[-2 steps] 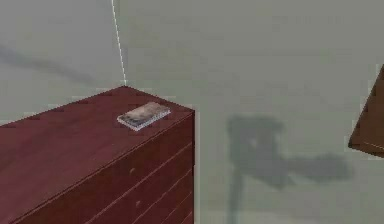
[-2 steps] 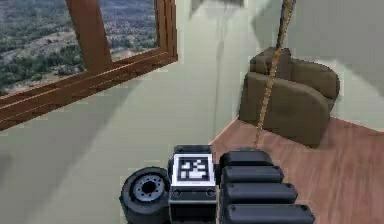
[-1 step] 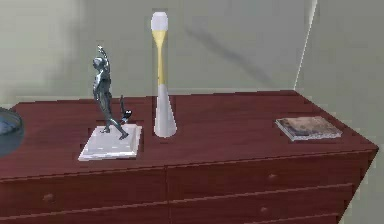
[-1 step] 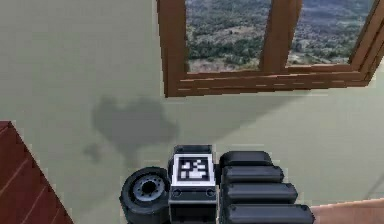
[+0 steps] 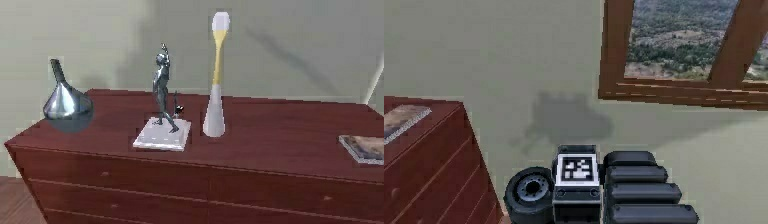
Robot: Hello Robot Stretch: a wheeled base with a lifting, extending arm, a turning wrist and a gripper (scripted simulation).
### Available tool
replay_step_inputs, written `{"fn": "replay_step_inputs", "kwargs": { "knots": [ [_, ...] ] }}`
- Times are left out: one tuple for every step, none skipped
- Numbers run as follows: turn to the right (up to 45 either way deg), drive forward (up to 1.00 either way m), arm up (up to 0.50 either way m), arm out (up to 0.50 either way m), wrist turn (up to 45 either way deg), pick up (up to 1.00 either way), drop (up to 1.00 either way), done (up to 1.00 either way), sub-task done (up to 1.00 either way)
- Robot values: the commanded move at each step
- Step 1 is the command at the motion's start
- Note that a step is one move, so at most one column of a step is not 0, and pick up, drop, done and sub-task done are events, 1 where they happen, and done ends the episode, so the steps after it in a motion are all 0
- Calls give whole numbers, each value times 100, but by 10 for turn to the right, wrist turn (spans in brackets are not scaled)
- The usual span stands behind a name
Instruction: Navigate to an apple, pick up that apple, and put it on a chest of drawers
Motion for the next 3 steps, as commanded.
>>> {"fn": "replay_step_inputs", "kwargs": {
  "knots": [
    [-30, 0, 0, 0, 0, 0, 0, 0, 0],
    [0, 25, 0, 0, 0, 0, 0, 0, 0],
    [-450, 0, 0, 0, 0, 0, 0, 0, 0]
  ]
}}
